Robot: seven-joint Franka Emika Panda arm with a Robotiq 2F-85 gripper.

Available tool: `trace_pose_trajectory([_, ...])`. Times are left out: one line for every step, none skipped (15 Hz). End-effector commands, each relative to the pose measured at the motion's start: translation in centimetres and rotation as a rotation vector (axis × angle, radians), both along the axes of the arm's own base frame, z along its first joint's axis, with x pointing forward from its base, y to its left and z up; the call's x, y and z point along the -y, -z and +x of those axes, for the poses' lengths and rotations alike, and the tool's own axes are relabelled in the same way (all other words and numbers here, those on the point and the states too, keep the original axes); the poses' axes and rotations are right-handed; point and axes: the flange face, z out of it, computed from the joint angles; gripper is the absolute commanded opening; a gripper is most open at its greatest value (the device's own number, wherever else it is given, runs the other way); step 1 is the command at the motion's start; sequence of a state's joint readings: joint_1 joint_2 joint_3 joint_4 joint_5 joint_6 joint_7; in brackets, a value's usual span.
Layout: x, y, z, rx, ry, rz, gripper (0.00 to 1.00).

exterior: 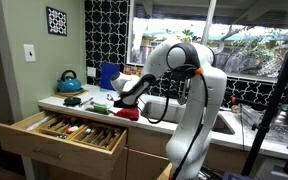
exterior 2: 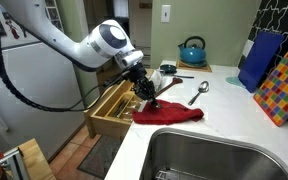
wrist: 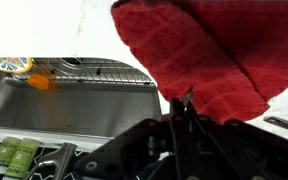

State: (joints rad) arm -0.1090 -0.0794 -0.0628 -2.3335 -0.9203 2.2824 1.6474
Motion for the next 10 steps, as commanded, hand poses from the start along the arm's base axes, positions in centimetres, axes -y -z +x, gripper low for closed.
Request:
trace_pose_trajectory([-0.2,2.2,0.7,0.039,0.000,0.040,0.01])
trace_pose_trajectory([-0.5,2.4,0.9,0.050,-0.007,0.053,0.01])
trace_pose_trajectory([-0.7,2.7,1.2,0.067,-0.014,0.070,0.01])
trace_pose_trajectory([-0.8,3.1,1.4,0.077,-0.017,0.086,0.01])
trace_pose_trajectory([-0.9,3.4,1.5,0.078,-0.027,0.092,0.08])
trace_pose_trajectory([-0.9,3.7,1.5,0.068,-0.029,0.100,0.30])
trace_pose_trajectory([-0.8,4.0,1.4,0.049,-0.031,0.108,0.33])
trace_pose_trajectory([-0.7,4.2,1.3,0.036,-0.025,0.115,0.34])
trace_pose_trajectory([-0.5,4.1,1.2,0.031,-0.019,0.117,0.41])
trace_pose_trajectory([-0.4,3.8,1.1,0.036,-0.017,0.117,0.48])
